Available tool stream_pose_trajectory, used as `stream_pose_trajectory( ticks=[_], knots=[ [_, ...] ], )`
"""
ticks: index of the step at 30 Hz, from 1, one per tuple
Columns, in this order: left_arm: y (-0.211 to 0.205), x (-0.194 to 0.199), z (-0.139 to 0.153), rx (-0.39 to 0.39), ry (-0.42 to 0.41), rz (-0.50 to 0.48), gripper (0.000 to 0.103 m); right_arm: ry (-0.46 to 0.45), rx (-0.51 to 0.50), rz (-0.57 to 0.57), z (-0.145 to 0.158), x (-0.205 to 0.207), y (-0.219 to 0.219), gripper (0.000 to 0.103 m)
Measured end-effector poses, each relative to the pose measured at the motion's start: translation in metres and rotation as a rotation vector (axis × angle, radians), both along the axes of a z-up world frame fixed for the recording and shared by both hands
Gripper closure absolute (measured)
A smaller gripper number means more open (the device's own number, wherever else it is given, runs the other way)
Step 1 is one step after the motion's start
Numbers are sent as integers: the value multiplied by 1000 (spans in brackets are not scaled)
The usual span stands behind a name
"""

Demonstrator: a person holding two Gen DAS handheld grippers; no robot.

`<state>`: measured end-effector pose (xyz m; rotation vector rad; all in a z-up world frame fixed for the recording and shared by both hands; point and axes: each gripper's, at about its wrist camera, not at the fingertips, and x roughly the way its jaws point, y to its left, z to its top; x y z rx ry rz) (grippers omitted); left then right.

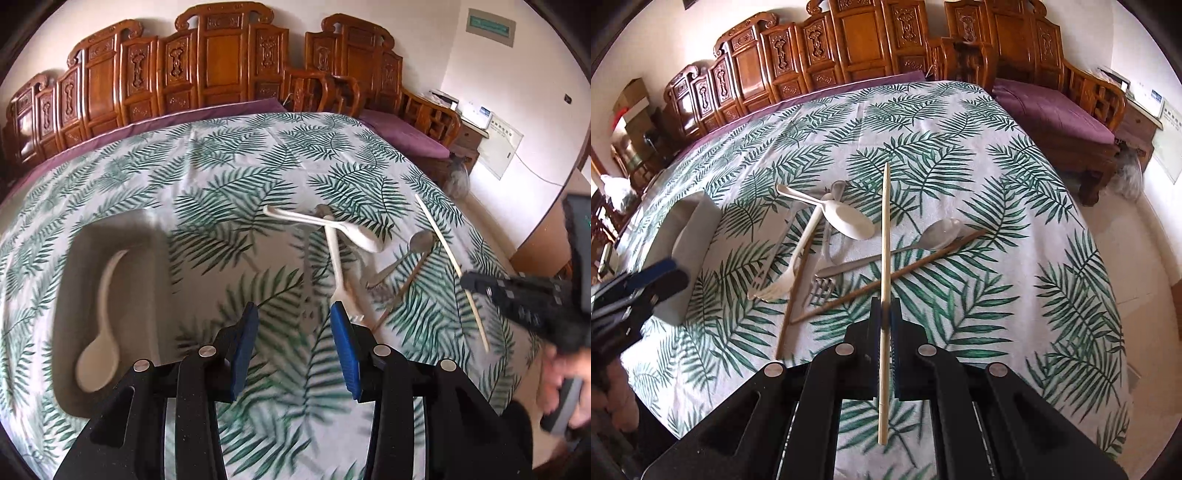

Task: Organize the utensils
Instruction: 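Move the left gripper to the pile and grasp a second white plastic spoon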

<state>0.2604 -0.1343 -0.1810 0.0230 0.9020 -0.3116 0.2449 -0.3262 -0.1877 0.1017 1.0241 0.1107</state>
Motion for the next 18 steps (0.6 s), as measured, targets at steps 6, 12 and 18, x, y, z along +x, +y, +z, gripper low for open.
stream_pose_trajectory(
  ticks=[6, 12, 18],
  knots=[
    [-31, 33, -8, -30, 38, 23, 64, 4, 31, -16, -8, 7, -16, 97],
    [-52, 65, -18, -61, 80, 54, 64, 1, 57, -33, -11, 16, -30, 97],
    [-67, 96, -34, -88, 138, 99, 64, 11, 78, -59, -17, 22, -44, 97]
  ],
)
